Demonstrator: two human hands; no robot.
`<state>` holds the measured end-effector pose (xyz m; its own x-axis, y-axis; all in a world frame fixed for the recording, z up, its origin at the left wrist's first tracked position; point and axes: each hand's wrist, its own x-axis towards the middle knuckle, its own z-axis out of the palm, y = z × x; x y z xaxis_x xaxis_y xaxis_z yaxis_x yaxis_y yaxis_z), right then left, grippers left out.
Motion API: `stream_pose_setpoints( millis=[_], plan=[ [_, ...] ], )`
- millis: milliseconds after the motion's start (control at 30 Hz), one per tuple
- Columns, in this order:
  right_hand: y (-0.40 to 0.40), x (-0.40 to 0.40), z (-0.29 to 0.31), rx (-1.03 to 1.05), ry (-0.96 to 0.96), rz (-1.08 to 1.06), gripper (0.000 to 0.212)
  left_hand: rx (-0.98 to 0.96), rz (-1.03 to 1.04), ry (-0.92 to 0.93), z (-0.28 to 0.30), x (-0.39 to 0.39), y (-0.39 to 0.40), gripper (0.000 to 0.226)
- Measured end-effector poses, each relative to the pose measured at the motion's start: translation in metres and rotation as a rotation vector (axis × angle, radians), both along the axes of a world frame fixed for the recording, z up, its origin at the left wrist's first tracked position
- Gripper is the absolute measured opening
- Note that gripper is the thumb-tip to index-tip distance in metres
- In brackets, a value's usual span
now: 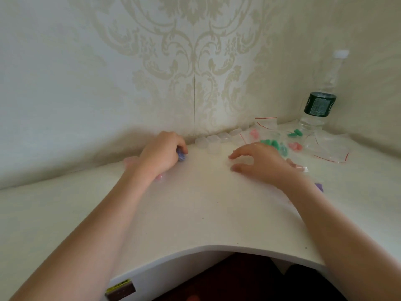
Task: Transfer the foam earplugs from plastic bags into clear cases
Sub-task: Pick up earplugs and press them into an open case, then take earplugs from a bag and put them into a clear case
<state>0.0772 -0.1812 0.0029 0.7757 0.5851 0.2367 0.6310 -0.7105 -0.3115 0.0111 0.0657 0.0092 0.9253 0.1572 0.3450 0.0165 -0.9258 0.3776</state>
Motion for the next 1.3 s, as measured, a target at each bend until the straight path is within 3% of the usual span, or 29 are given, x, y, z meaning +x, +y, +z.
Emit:
stream_pose_setpoints(
  millis=[67, 133, 200, 267, 367, 433, 500, 667, 800, 933, 1000, 1067, 1167, 1233, 1300],
  plan=[
    [0.002, 0.0, -0.001, 0.099, -0.041, 0.002, 0.016, -0.005, 0.044, 0.023, 0.0, -0.001, -0.002, 0.045],
    [0.006, -0.003, 0.0, 0.33, 0.032, -0.021, 0.012, 0.015, 0.076, 0.034, 0.001, -0.001, -0.006, 0.04],
    [0.008, -0.005, 0.004, 0.586, 0.112, -0.05, 0.009, -0.006, 0.08, -0.071, 0.003, -0.001, -0.016, 0.036],
    [0.011, -0.007, 0.01, 0.723, 0.166, -0.065, 0.01, -0.213, -0.003, -0.221, 0.002, -0.004, -0.038, 0.039],
    [0.015, -0.017, 0.015, 0.79, 0.363, 0.003, 0.014, -0.594, -0.24, -0.224, -0.003, -0.005, -0.082, 0.042],
    [0.016, -0.025, 0.017, 0.851, 0.514, 0.046, 0.02, -0.658, -0.277, -0.262, -0.004, 0.0, -0.095, 0.017],
    [0.015, -0.029, 0.018, 0.897, 0.572, 0.069, 0.025, -0.785, -0.21, -0.317, 0.0, 0.005, -0.094, 0.012],
    [0.003, -0.03, 0.016, 0.76, 0.453, 0.035, 0.016, -0.994, -0.112, -0.191, -0.002, 0.013, -0.102, 0.024],
    [-0.021, -0.012, 0.027, 0.747, 0.272, -0.115, 0.007, -1.123, -0.176, -0.069, 0.01, 0.027, -0.131, 0.012],
    [-0.083, 0.014, 0.039, 0.605, -0.259, -0.404, 0.015, -0.84, -0.243, -0.128, 0.015, 0.045, -0.167, 0.015],
    [-0.118, 0.028, 0.037, 0.523, -0.429, -0.541, 0.022, -0.779, -0.251, -0.116, 0.013, 0.046, -0.179, 0.015],
    [-0.136, 0.043, 0.027, 0.331, -0.353, -0.593, 0.032, -0.796, -0.242, -0.099, 0.012, 0.044, -0.181, 0.019],
    [-0.135, 0.05, 0.002, -0.073, -0.022, -0.646, 0.051, -0.661, -0.214, -0.106, 0.006, 0.04, -0.173, 0.027],
    [-0.131, 0.048, -0.005, -0.085, 0.041, -0.666, 0.055, -0.532, -0.203, -0.144, 0.001, 0.038, -0.162, 0.033],
    [-0.126, 0.045, -0.004, -0.037, -0.03, -0.662, 0.054, -0.456, -0.167, -0.163, -0.003, 0.036, -0.147, 0.037]
  ],
)
